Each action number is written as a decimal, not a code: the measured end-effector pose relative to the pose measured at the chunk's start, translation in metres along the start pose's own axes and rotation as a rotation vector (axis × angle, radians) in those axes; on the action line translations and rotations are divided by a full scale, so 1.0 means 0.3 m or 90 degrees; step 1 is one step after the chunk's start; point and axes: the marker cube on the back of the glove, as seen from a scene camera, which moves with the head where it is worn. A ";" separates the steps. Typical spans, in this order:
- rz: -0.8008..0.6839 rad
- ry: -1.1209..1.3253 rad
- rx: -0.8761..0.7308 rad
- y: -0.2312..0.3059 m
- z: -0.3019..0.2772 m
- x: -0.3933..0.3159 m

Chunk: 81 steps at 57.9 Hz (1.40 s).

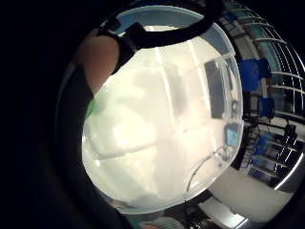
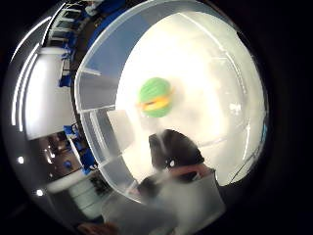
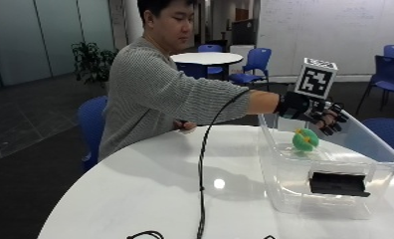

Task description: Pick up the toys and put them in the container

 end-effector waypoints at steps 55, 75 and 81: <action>-0.083 -0.033 0.231 1.575 0.370 0.299; -0.123 -0.053 0.147 1.783 0.696 0.168; -0.127 -0.046 0.152 1.778 0.699 0.166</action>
